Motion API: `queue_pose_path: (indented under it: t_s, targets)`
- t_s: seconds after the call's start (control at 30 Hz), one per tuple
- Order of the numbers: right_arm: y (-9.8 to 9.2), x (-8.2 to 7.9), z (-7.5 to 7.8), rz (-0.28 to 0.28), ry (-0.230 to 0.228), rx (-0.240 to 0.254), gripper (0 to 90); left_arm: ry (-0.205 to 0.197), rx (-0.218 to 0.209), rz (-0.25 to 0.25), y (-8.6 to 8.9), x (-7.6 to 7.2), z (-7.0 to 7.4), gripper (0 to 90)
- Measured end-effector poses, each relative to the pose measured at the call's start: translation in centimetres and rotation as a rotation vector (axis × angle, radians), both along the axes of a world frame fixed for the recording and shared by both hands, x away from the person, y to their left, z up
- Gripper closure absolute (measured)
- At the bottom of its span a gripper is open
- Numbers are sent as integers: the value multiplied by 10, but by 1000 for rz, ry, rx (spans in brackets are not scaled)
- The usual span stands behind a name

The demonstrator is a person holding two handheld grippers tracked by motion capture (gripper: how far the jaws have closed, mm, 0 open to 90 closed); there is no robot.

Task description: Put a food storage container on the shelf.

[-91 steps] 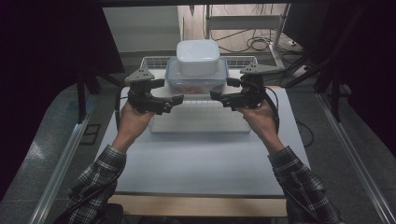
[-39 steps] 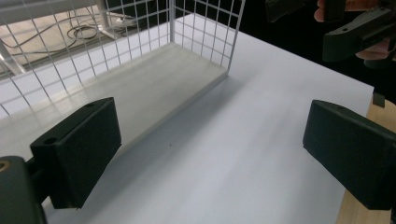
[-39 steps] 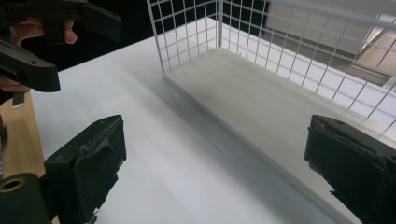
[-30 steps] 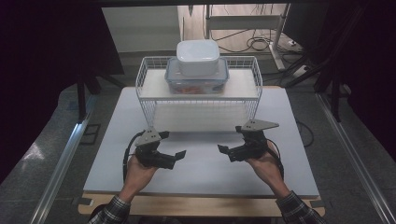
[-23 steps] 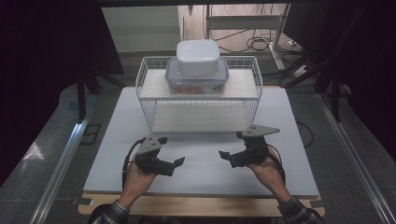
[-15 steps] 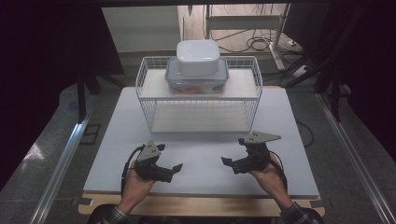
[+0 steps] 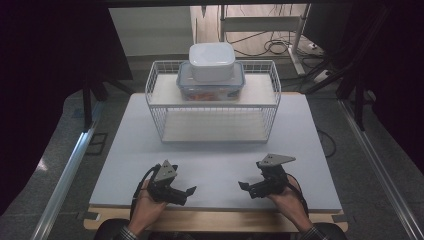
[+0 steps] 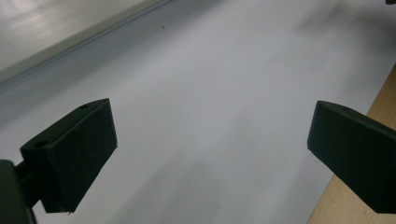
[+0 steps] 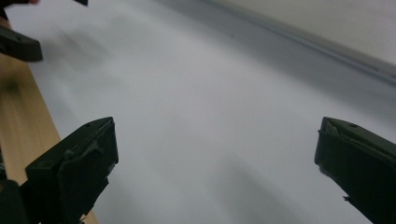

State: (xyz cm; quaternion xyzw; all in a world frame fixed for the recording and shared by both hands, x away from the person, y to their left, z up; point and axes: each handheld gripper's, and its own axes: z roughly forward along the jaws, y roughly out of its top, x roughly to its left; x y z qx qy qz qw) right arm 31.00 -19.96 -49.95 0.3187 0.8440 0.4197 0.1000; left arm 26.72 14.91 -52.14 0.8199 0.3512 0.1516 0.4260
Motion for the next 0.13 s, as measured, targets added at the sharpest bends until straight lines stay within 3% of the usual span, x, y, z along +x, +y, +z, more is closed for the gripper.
queue_pose_path:
  t_s: [0.13]
  targets:
    - [1,1,-5,-6,3,-28,0,9,-1,6,1,2,-1,11]
